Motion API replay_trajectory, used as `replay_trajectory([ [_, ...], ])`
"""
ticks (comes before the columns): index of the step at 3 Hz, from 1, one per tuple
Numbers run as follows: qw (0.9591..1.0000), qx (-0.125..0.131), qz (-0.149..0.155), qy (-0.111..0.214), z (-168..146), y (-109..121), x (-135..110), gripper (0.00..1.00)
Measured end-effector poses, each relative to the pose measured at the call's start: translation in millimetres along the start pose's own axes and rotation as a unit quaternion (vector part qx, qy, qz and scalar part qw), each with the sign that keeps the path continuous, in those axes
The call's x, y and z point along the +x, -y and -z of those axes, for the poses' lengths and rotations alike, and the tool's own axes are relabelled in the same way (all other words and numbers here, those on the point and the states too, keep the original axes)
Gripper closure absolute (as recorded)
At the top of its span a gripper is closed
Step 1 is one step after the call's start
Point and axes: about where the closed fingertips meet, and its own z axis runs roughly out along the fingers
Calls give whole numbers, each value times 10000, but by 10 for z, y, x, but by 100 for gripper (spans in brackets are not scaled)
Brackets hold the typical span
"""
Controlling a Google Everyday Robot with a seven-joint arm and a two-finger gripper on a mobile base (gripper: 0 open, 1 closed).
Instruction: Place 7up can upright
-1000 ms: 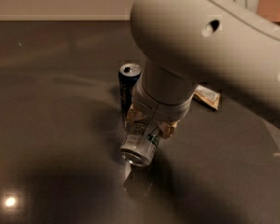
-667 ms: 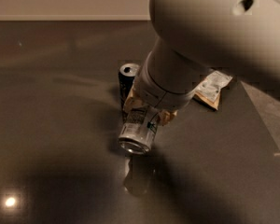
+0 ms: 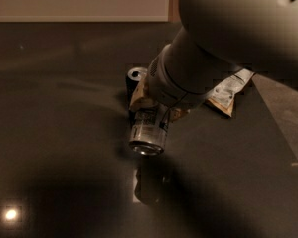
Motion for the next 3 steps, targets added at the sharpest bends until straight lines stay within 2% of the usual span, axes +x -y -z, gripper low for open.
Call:
replay_trajectory([
  [1, 9999, -19, 109, -103, 61, 35, 6, 100],
  [2, 9979, 24, 552, -326, 138, 25, 50, 100],
  [3, 9912, 209, 1216, -481, 153, 10, 124, 100],
])
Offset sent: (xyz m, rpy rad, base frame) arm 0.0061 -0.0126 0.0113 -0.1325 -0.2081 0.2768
